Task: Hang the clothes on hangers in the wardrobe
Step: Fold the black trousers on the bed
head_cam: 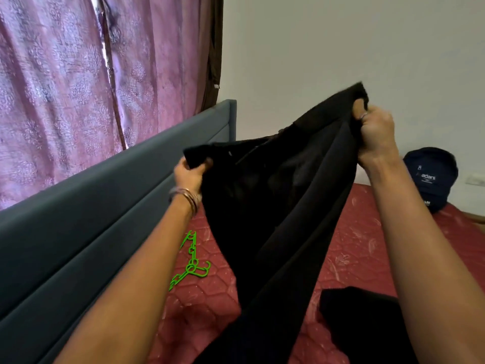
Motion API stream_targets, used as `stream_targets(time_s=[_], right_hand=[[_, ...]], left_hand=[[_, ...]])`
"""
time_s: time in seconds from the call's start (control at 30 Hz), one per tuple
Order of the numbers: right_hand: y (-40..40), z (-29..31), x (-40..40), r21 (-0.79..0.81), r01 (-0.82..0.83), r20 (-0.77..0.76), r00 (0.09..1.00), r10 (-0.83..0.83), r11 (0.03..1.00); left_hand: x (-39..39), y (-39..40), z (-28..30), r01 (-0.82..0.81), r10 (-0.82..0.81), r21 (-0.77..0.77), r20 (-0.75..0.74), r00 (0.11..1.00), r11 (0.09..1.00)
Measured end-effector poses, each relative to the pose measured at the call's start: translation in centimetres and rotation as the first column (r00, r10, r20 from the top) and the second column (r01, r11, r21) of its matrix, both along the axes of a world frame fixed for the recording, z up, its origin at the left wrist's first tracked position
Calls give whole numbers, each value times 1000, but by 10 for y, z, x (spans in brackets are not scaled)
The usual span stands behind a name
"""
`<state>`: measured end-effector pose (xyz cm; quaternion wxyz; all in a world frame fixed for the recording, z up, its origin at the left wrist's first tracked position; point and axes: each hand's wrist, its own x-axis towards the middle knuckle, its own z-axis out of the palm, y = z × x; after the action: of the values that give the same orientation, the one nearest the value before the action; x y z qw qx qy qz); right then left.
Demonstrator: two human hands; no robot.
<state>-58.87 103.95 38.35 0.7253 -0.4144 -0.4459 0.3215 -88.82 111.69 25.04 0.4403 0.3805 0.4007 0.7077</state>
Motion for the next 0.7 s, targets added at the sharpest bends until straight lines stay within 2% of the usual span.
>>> stream_targets(time_s=[0.07, 0.13, 0.2, 0.27, 0.33, 0.37, 0.4, 0.43, 0.47, 0.5, 0.53, 0.6, 0.7], right_hand=[[7, -19, 23, -78, 118, 263, 960, -94, 990], [9, -30, 33, -124, 58, 361, 933, -10, 991], [1, -31, 32, -119, -128, 305, 939, 159, 985], [-7, -33, 32, -92, -282, 198, 935, 295, 955], [-4, -42, 31, -115, -303, 96, 945, 314, 946], [4, -49, 28, -162, -232, 82, 965, 248, 959], [14, -56, 24, -230, -107, 127, 982, 139, 967], [24, -63, 18, -286, 67, 227, 974, -1, 956], [32, -68, 9, -296, 242, 331, 933, -139, 924], [37, -73, -4, -267, 373, 409, 878, -246, 888], [38, -76, -20, -226, 438, 451, 839, -305, 870], [36, -78, -51, -170, 445, 455, 827, -331, 879], [33, -77, -86, -140, 373, 420, 861, -286, 917]], left_hand=[[-19, 7, 31, -151, 164, 67, -298, 940, 986], [-30, 4, 57, -107, 152, 128, -426, 892, 986], [-30, -7, 75, -5, 80, 173, -429, 900, 985], [-25, -21, 85, 132, -73, 164, -323, 944, 978], [-30, -24, 82, 245, -226, 52, -238, 945, 968], [-32, -24, 79, 236, -236, -26, -214, 948, 971], [-34, -23, 75, 141, -168, -120, -260, 951, 983], [-36, -18, 68, -29, -45, -186, -383, 923, 982], [-35, -19, 64, -253, 107, -207, -538, 836, 945], [-30, -21, 60, -421, 221, -189, -625, 748, 887], [-22, -29, 61, -493, 282, -166, -650, 706, 854], [-2, -41, 65, -486, 308, -140, -618, 723, 863], [23, -50, 69, -430, 288, -109, -596, 750, 896]])
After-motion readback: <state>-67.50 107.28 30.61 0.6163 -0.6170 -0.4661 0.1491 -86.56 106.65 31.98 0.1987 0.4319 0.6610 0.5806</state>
